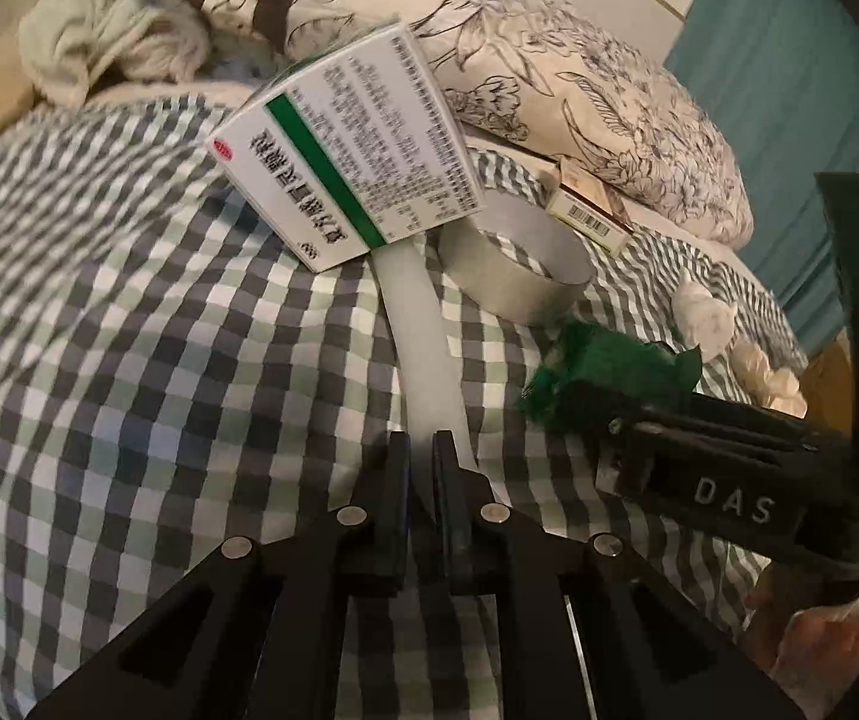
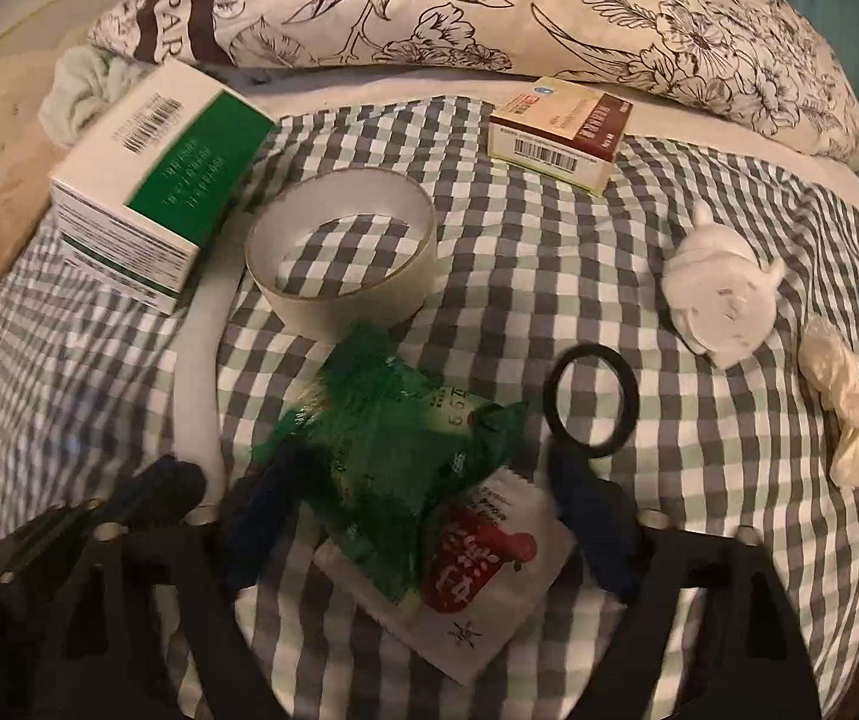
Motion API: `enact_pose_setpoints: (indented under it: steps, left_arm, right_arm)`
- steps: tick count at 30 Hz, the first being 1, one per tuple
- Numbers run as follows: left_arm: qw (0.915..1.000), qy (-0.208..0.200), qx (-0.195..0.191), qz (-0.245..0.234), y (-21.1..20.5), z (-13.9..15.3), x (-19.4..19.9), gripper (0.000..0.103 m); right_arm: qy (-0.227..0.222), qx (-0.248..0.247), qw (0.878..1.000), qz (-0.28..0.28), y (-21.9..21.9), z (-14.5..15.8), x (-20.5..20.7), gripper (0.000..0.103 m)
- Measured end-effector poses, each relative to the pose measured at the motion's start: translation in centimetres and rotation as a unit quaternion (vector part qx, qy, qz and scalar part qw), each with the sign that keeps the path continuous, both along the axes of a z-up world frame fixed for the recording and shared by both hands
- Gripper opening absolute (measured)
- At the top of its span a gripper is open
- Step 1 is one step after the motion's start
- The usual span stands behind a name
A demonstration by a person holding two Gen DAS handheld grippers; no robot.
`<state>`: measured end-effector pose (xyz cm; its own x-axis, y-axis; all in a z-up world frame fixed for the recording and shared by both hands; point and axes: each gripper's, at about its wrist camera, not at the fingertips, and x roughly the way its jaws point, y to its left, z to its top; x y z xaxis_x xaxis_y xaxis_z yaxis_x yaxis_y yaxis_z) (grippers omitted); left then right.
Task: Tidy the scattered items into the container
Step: 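Close the left tool on the white plastic strip while the right tool grasps the green candy packet, then carry the white strip and green packet in both tools over the box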
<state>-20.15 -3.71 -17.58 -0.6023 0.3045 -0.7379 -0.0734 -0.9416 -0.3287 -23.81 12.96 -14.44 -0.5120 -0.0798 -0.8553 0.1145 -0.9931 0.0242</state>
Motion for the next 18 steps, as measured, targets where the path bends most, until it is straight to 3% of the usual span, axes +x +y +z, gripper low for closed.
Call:
enact_pose_setpoints:
  steps: [2,6,12,18]
  left_arm:
    - [1.0000,0.001,0.000,0.000,-0.1,0.0,0.0,0.008]
    - [0.9998,0.005,-0.020,-0.002,0.5,0.4,0.3,0.008]
    - [0.9971,0.007,-0.073,-0.020,2.7,2.0,0.4,0.009]
    - [0.9991,-0.025,-0.033,-0.009,2.3,1.7,-1.5,0.021]
  right_arm:
    - [0.009,0.005,1.000,0.001,-0.2,0.4,0.3,0.042]
    - [0.024,0.003,1.000,-0.001,0.4,1.7,1.4,0.028]
    - [0.050,0.014,0.999,-0.003,1.8,3.9,4.6,0.026]
    - [0.043,0.004,0.999,-0.017,4.4,4.2,6.4,0.026]
